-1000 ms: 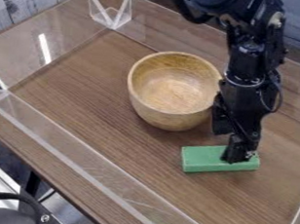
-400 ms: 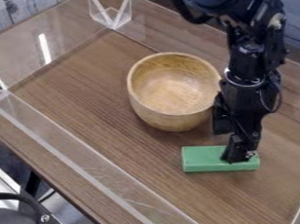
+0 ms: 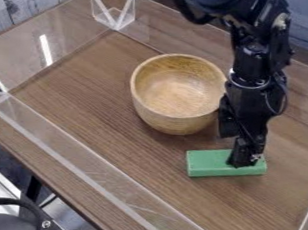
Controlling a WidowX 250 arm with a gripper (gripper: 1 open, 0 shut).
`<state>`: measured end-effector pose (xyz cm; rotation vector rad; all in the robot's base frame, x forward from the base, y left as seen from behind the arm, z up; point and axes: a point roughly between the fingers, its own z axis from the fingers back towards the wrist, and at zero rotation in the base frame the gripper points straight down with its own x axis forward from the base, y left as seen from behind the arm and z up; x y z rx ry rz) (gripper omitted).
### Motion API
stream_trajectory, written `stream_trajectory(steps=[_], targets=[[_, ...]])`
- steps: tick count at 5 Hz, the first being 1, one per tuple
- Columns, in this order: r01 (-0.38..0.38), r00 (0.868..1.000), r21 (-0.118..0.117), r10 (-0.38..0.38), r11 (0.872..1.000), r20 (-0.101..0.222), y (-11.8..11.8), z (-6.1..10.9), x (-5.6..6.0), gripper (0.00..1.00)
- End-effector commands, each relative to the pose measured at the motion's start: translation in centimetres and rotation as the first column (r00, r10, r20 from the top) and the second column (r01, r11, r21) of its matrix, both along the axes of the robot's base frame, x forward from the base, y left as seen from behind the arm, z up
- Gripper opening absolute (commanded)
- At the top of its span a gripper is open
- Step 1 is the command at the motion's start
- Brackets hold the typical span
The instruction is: Put the green block in the brown bowl
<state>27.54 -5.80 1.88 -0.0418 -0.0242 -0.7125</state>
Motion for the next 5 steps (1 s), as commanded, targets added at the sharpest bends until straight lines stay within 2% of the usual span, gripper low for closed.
stream_trajectory(steps=[1, 2, 4, 5], targets=[[-0.02, 0.998, -0.016, 0.019, 1.0, -0.067, 1.4, -1.3, -1.9, 1.0], [-0.029, 0.996, -0.05, 0.024, 0.998, -0.089, 1.3, -1.4, -2.6, 1.0], [-0.062, 0.997, -0.062, 0.059, 0.996, -0.045, 2.0, -1.4, -2.6, 1.0], [-0.067, 0.996, -0.077, 0.062, 0.995, -0.066, 1.7, -1.4, -3.2, 1.0]])
